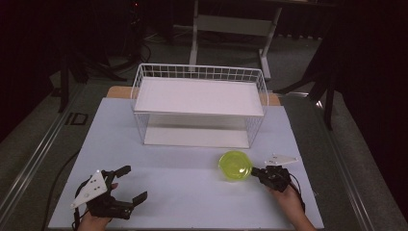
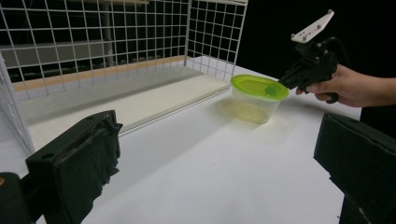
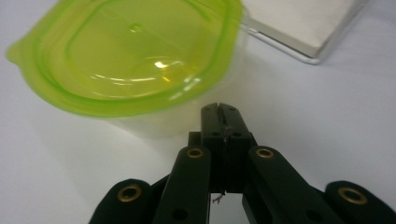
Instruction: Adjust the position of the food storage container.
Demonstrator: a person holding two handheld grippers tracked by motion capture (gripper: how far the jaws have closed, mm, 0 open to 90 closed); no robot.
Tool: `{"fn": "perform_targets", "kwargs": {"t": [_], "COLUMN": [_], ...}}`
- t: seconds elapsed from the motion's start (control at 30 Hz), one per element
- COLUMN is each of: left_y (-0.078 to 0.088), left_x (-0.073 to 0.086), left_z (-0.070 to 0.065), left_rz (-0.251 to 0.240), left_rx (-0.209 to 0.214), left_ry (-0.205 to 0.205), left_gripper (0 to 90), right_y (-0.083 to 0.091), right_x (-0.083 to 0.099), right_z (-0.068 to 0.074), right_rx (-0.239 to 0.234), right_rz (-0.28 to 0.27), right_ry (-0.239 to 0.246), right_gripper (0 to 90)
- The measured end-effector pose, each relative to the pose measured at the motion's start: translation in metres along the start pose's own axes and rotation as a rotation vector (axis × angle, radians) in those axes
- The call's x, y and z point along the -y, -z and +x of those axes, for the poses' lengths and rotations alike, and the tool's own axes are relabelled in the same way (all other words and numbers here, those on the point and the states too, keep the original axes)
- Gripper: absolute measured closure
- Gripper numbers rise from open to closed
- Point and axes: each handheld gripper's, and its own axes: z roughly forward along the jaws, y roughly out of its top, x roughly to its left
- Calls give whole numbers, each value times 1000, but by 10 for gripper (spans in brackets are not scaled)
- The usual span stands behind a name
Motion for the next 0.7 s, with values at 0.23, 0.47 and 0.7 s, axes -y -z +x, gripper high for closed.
{"fn": "perform_targets", "kwargs": {"t": [0.23, 0.47, 0.7], "left_y": [0, -1, 0], "left_x": [0, 0, 0], "left_z": [-1, -1, 0], "left_rz": [1, 1, 1], "left_rx": [1, 3, 3], "left_ry": [-4, -5, -7], "left_gripper": [11, 11, 11], "right_y": [-9, -30, -35], "right_x": [-1, -16, -23], "right_z": [11, 36, 29], "right_rx": [-35, -115, -70], "right_rz": [32, 39, 39], "right_ry": [17, 67, 58], "right_gripper": [900, 900, 900]}}
